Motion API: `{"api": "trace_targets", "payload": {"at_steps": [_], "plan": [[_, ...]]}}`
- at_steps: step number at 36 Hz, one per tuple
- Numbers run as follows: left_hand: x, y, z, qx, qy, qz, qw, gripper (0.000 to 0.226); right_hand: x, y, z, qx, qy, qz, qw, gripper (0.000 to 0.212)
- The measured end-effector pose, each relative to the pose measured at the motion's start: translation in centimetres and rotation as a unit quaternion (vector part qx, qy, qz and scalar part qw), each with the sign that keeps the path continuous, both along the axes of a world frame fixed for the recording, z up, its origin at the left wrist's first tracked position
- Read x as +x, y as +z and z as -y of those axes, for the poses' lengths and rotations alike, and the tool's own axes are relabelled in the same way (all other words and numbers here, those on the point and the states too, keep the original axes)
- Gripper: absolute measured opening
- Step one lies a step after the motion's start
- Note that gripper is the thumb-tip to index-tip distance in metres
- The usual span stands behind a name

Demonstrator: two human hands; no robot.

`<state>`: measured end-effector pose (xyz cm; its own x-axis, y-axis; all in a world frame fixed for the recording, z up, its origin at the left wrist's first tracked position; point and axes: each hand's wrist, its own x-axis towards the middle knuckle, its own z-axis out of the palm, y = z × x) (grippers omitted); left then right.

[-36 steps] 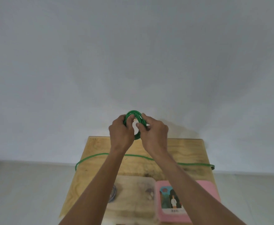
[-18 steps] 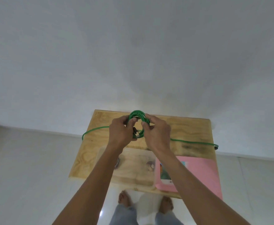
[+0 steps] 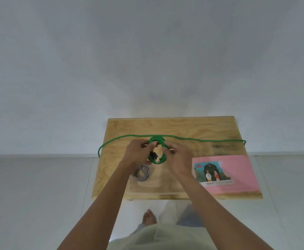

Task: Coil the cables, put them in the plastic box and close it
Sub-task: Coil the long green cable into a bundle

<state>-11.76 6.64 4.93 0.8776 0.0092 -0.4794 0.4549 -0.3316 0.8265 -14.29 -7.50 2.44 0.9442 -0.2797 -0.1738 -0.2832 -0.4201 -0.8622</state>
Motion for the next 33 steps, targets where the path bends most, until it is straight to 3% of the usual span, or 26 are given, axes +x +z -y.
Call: {"api": "trace_targets", "payload": {"at_steps": [5,12,15,21,33], "plan": [[-0.7,-1.8,-1.4,0.024,-0.041,-0.021,0.999,0.024,-2.1,-1.8,-0.8,-0.004,-0.040,-0.020,0.999,0.022],[-1.1,-5.2,-3.7,0.212,0.007,0.091,0.973,0.033,-2.7,-4.9,-0.7,-0.033,-0.050,-0.070,0.996,0.023],[-1.2,-6.6,-4.8,0.253,0.028,0.057,0.965,0.039,-2.8,-6.9,-0.5,-0.046,-0.049,-0.100,0.993,0.024],[-1.4,-8.4,-5.8,0.257,-0.004,-0.041,0.965,0.046,-2.7,-9.8,-0.8,-0.064,-0.039,-0.154,0.985,0.028],[-1.5,-8.7,-5.8,0.272,-0.006,-0.050,0.961,0.041,-2.0,-11.4,-1.4,-0.040,-0.014,-0.159,0.986,0.028]]}}
